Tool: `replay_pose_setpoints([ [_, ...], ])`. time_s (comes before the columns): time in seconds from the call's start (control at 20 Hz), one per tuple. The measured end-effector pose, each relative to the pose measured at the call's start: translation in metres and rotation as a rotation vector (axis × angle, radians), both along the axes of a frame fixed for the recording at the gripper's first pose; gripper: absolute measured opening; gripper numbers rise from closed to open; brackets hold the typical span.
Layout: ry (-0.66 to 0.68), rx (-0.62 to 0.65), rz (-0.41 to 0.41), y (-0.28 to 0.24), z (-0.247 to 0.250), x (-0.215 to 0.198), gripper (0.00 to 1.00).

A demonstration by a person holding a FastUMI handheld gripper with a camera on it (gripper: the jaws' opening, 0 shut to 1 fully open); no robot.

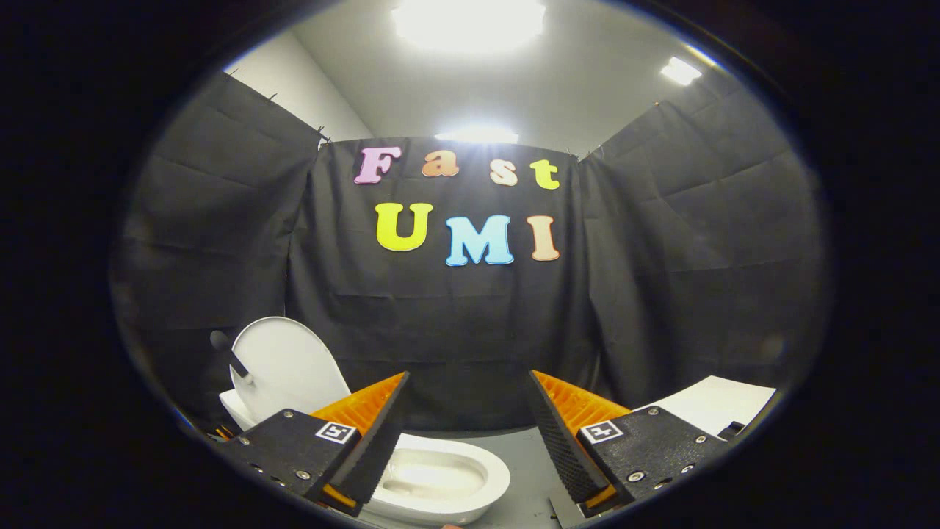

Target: Open the toilet lid.

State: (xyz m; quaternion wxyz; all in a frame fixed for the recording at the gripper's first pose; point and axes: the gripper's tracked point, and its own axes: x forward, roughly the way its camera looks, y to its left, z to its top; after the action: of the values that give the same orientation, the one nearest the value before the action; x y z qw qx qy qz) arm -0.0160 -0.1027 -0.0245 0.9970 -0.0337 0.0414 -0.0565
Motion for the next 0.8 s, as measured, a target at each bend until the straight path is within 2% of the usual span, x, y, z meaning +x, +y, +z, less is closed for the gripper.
replay_pose_setpoints([
  [0.5,-0.032,-0.049,-0.113,-0.034,0.024,-0.018,0.95],
  [0.8,-0.018,-0.064,-0.042,-0.006,0.013,-0.008,0.95],
])
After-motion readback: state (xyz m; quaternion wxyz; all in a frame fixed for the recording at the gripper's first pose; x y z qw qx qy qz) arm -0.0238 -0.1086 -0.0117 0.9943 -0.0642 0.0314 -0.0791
